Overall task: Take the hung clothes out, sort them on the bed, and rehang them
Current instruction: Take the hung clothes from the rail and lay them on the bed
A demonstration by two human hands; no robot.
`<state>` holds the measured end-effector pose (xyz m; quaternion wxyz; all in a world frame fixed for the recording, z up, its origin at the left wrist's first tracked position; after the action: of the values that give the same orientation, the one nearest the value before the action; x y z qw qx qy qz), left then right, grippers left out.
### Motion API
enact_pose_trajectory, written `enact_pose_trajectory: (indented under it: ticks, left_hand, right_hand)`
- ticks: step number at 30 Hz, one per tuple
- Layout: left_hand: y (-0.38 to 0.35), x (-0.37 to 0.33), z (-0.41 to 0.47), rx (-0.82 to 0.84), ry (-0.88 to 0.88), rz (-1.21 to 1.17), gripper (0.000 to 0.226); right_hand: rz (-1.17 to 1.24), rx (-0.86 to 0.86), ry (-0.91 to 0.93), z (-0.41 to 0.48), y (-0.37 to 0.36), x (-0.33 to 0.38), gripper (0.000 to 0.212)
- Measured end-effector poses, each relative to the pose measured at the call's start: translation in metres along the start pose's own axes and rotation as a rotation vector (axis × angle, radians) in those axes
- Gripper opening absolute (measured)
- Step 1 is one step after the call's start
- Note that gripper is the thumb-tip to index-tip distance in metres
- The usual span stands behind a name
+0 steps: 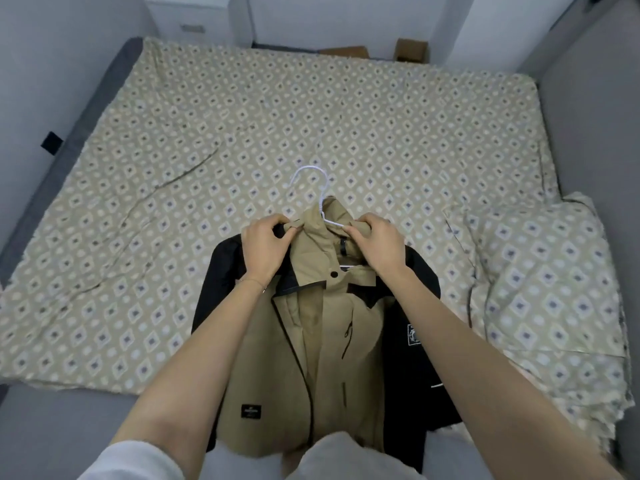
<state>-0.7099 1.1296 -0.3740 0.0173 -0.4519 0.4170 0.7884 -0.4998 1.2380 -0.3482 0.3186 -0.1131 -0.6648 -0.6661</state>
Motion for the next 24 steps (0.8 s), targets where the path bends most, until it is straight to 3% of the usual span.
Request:
enact_pose_trajectory:
  ticks: [8, 13, 18, 24]
  left_hand:
    - [-0.096, 0.053, 0.026, 0.013, -0.014, 0.16, 0.021]
    - [-0.124, 0.085, 0.025, 0.054, 0.002, 0.152, 0.031]
    - [-0.11, 0.088, 0.012, 0.151, -0.027, 0.225, 0.044]
    - [-0.054, 0.066, -0.015, 0.13, -0.032, 0.35, 0.051]
  right_hand:
    - [-0.063, 0.009, 0.006, 0.044, -0.095, -0.062, 0.033]
    - [-0.116, 0.072, 0.016, 0.046, -0.13, -0.078, 0.049]
    - [-0.159, 0.061, 0.084, 0.036, -0.123, -0.063, 0.055]
    - [-0.267, 0.128, 0.242, 0.02, -0.101, -0.032, 0.057]
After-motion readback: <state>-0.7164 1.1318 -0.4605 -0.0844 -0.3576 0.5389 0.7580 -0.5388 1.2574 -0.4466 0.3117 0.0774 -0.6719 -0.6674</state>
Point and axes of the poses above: each hand's wrist, its own z-axis towards the middle knuckle, its own y-axis out of the back of the hand, x = y × z, the point moved 2 cm from there along z, towards the middle knuckle, and after that the axes turned 13 degrees about -x, right-handed, at the moved point
